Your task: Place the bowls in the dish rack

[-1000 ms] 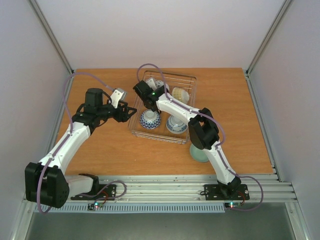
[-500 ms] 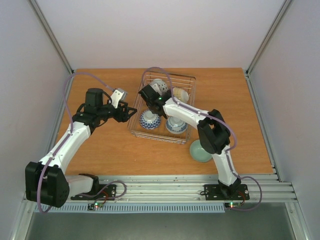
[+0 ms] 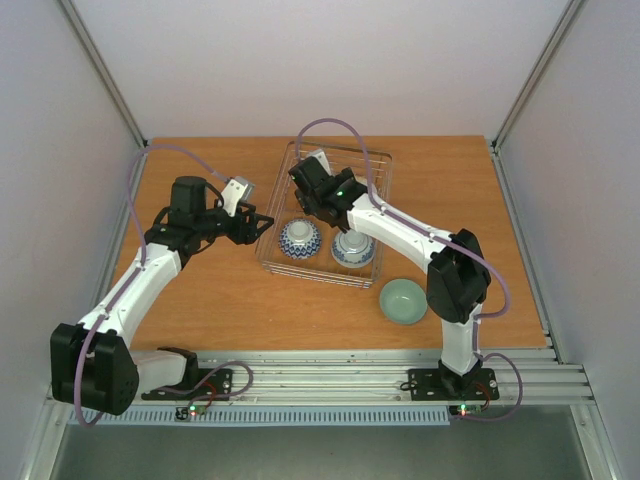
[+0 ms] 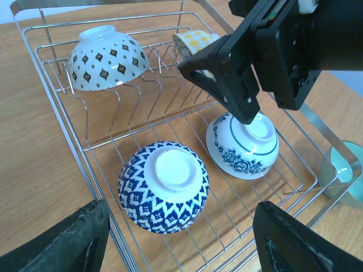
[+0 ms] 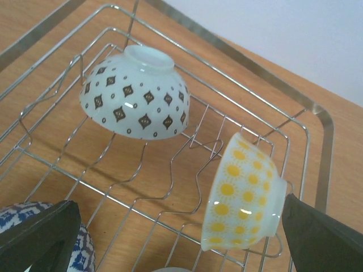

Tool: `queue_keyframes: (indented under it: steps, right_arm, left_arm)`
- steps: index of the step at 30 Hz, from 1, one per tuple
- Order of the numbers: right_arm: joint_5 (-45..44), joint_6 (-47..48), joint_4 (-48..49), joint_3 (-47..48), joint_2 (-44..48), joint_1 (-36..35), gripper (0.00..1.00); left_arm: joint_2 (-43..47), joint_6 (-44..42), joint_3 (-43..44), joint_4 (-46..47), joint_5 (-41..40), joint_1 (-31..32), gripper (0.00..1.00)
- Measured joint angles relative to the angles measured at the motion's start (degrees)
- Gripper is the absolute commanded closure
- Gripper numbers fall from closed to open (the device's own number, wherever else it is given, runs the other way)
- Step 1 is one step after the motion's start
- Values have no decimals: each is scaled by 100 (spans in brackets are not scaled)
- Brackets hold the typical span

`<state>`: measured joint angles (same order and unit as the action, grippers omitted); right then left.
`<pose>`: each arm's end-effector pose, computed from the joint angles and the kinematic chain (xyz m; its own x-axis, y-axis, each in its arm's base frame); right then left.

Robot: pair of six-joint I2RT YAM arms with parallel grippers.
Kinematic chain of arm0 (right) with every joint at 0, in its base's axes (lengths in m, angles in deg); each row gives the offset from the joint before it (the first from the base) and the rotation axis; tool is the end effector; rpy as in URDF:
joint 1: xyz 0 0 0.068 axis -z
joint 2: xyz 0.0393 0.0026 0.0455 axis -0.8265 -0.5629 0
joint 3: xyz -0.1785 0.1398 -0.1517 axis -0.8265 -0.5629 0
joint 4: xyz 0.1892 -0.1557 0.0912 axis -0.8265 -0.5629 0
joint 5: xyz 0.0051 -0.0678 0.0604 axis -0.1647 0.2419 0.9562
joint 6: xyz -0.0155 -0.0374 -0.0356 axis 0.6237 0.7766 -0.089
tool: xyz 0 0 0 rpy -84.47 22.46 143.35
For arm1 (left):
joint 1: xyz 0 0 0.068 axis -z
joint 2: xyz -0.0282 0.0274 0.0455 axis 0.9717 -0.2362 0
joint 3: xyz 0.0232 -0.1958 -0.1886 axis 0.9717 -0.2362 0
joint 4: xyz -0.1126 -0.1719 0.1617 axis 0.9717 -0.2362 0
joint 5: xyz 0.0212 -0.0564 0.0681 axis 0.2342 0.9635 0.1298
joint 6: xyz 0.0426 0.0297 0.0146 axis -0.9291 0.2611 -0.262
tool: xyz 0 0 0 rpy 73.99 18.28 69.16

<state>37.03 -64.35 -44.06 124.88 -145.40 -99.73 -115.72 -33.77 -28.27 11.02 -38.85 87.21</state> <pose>0.3262 0.2861 0.2880 -0.4060 -0.7679 -0.4955 -0.4464 0.6397 -0.6257 0.2570 -0.0706 0.2851 -0.4897 0.1958 -0.8496 0.6865 0.6874 -0.2372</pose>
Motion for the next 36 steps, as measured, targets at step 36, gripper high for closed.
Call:
queue_keyframes:
  steps: [36]
  right_arm:
    - [848, 2507, -1488, 4607, -2883, 782, 10]
  left_arm:
    - [24, 0, 0, 0, 39, -26, 30]
